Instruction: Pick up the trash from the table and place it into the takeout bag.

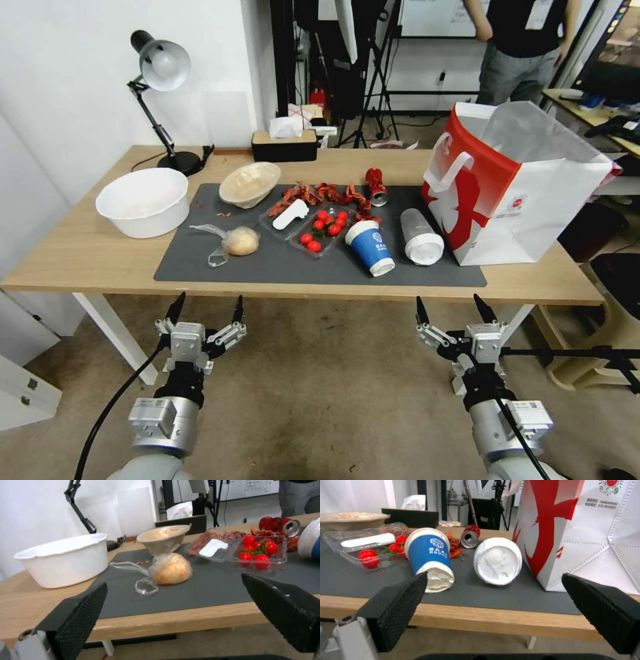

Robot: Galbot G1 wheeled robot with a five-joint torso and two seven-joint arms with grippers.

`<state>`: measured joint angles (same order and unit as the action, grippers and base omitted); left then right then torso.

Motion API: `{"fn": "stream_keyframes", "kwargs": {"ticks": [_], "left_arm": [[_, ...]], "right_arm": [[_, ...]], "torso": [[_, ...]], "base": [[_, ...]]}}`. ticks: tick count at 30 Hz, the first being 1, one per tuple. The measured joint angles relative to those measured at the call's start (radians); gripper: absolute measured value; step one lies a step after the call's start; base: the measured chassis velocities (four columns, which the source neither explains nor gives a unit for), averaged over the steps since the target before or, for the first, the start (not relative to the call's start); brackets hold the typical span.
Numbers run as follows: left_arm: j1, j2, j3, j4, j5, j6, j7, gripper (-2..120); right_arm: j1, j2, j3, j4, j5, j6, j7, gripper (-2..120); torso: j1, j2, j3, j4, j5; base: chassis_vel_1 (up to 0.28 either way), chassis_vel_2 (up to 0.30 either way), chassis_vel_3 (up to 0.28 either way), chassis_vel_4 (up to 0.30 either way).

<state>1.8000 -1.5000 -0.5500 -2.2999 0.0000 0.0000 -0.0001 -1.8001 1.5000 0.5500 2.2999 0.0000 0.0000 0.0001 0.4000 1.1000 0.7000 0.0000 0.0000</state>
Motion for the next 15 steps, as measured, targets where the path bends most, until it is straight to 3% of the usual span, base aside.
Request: {"fn": "stream_keyframes", "kwargs": {"ticks": [15], "left_arm": [[0.0,0.0,0.0,0.0,0.0,0.0,0.0,100]], "right_arm": [[0.0,0.0,0.0,0.0,0.0,0.0,0.0,100]], "torso": [[0.0,0.0,0.0,0.0,0.0]], "base": [[0.0,0.0,0.0,0.0]]}}
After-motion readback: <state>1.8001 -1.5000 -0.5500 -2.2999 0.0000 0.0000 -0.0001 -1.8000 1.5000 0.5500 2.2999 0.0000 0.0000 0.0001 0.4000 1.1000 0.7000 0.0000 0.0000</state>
